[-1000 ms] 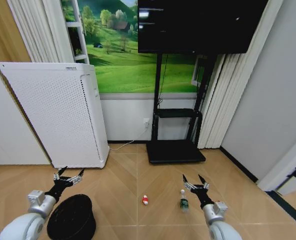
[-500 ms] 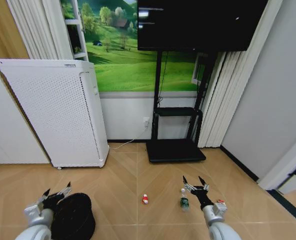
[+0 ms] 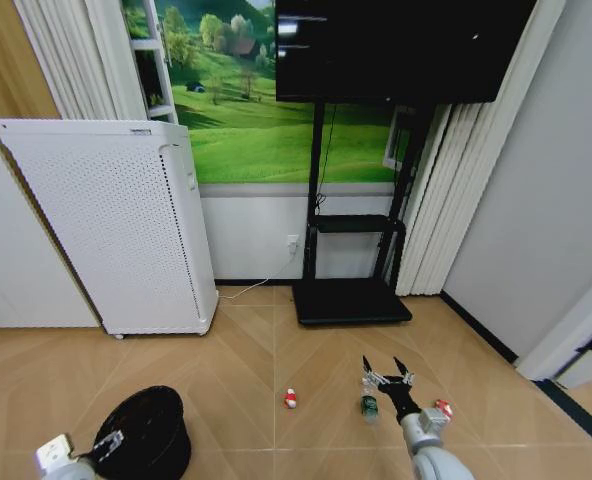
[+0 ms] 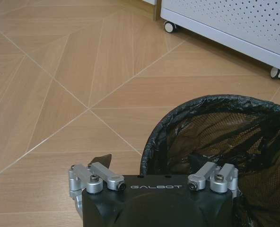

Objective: Pick up the trash bin and place the garbage on the floor into it.

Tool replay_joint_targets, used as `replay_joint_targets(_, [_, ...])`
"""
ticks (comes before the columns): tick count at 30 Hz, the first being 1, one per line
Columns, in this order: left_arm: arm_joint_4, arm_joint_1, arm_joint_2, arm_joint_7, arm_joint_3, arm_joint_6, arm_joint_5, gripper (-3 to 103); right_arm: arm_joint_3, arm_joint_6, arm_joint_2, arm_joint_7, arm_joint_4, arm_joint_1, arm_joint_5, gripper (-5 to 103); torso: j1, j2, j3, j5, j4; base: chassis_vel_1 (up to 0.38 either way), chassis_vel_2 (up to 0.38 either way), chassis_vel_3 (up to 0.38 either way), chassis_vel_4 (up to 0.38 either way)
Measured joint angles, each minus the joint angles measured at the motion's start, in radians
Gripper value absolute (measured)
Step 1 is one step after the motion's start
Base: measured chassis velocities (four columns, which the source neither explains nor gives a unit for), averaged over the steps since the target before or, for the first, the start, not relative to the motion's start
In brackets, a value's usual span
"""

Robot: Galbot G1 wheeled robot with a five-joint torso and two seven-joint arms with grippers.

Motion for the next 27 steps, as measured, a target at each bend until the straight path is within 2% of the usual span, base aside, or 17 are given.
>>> replay_joint_targets(2, [0.015, -0.008, 0.001, 0.008, 0.006, -0.002, 0.001, 79, 0.004, 0.0, -0.005, 0.003, 0.001, -0.002, 0.011, 100, 0.0, 0.001, 0.0, -0.0001, 0.0, 0.0, 0.0, 0.0, 0.0])
replay_joint_targets(3, [0.015, -0.008, 0.001, 0.008, 0.006, -0.002, 0.001, 79, 0.004, 0.0, -0.005, 0.003, 0.001, -0.002, 0.011, 100, 0.0, 0.001, 0.0, -0.0001, 0.0, 0.0, 0.0, 0.0, 0.0])
replay_joint_targets(5, [0.02, -0.012, -0.003, 0.012, 0.011, -0.002, -0.002, 68, 0.004, -0.001, -0.008, 0.012, 0.007, -0.001, 0.023, 100, 0.0, 0.001, 0.001, 0.0, 0.0001, 0.0, 0.0, 0.0, 0.0])
replay_joint_targets(7, [0.022, -0.012, -0.005, 0.014, 0.013, -0.002, -0.004, 68, 0.004, -0.003, -0.009, 0.014, 0.009, 0.0, 0.025, 100, 0.0, 0.002, 0.001, 0.0, 0.0, 0.0, 0.0, 0.0, 0.0])
replay_joint_targets(10, [0.028, -0.012, -0.008, 0.025, 0.015, -0.005, -0.007, 52, 0.0, -0.009, -0.01, 0.022, 0.015, 0.007, 0.027, 100, 0.001, 0.002, 0.002, 0.0001, 0.0003, 0.0, 0.0, 0.0, 0.0])
replay_joint_targets(11, [0.028, -0.012, -0.008, 0.025, 0.015, -0.005, -0.007, 52, 0.0, -0.009, -0.01, 0.022, 0.015, 0.007, 0.027, 100, 0.001, 0.002, 0.002, 0.0001, 0.0003, 0.0, 0.0, 0.0, 0.0])
replay_joint_targets(13, [0.037, -0.01, -0.007, 0.04, 0.016, -0.007, -0.012, 41, -0.003, -0.013, -0.01, 0.027, 0.019, 0.009, 0.026, 100, 0.001, 0.003, 0.002, 0.0001, 0.0002, 0.0, 0.0, 0.0, 0.0])
replay_joint_targets(14, [0.037, -0.01, -0.007, 0.04, 0.016, -0.007, -0.012, 41, -0.003, -0.013, -0.01, 0.027, 0.019, 0.009, 0.026, 100, 0.001, 0.003, 0.002, 0.0001, 0.0002, 0.0, 0.0, 0.0, 0.0])
replay_joint_targets(16, [0.046, -0.008, -0.002, 0.05, 0.015, -0.009, -0.016, 30, -0.005, -0.019, -0.01, 0.031, 0.023, 0.009, 0.026, 100, 0.001, 0.003, 0.002, 0.0, 0.0002, 0.0, 0.0, 0.0, 0.0])
replay_joint_targets(17, [0.046, -0.008, -0.002, 0.05, 0.015, -0.009, -0.016, 30, -0.005, -0.019, -0.01, 0.031, 0.023, 0.009, 0.026, 100, 0.001, 0.003, 0.002, 0.0, 0.0002, 0.0, 0.0, 0.0, 0.0])
replay_joint_targets(19, [0.05, -0.008, 0.005, 0.078, 0.011, -0.017, -0.017, 19, -0.007, -0.025, -0.011, 0.035, 0.028, 0.011, 0.027, 100, 0.001, 0.003, 0.002, -0.0001, 0.0002, 0.0, 0.0, 0.0, 0.0])
replay_joint_targets(20, [0.05, -0.008, 0.005, 0.078, 0.011, -0.017, -0.017, 19, -0.007, -0.025, -0.011, 0.035, 0.028, 0.011, 0.027, 100, 0.001, 0.003, 0.002, -0.0001, 0.0002, 0.0, 0.0, 0.0, 0.0])
replay_joint_targets(21, [0.05, -0.008, 0.01, 0.12, 0.009, -0.029, -0.011, 14, -0.008, -0.027, -0.011, 0.037, 0.03, 0.012, 0.027, 100, 0.001, 0.004, 0.002, 0.0, 0.0002, 0.0, 0.0, 0.0, 0.0])
replay_joint_targets(23, [0.061, -0.013, 0.023, 0.246, 0.008, -0.104, 0.05, 7, -0.011, -0.031, -0.011, 0.04, 0.034, 0.013, 0.027, 100, 0.001, 0.004, 0.003, -0.0001, 0.0001, 0.0, 0.0, 0.0, 0.0])
replay_joint_targets(24, [0.061, -0.013, 0.023, 0.246, 0.008, -0.104, 0.05, 7, -0.011, -0.031, -0.011, 0.04, 0.034, 0.013, 0.027, 100, 0.001, 0.004, 0.003, -0.0001, 0.0001, 0.0, 0.0, 0.0, 0.0])
replay_joint_targets(26, [0.077, -0.029, 0.042, 0.375, 0.011, -0.209, 0.095, 7, -0.011, -0.032, -0.009, 0.042, 0.038, 0.01, 0.027, 100, 0.001, 0.004, 0.003, -0.0001, 0.0002, 0.0, 0.0, 0.0, 0.0])
replay_joint_targets(27, [0.077, -0.029, 0.042, 0.375, 0.011, -0.209, 0.095, 7, -0.011, -0.032, -0.009, 0.042, 0.038, 0.01, 0.027, 100, 0.001, 0.004, 0.003, -0.0001, 0.0002, 0.0, 0.0, 0.0, 0.0])
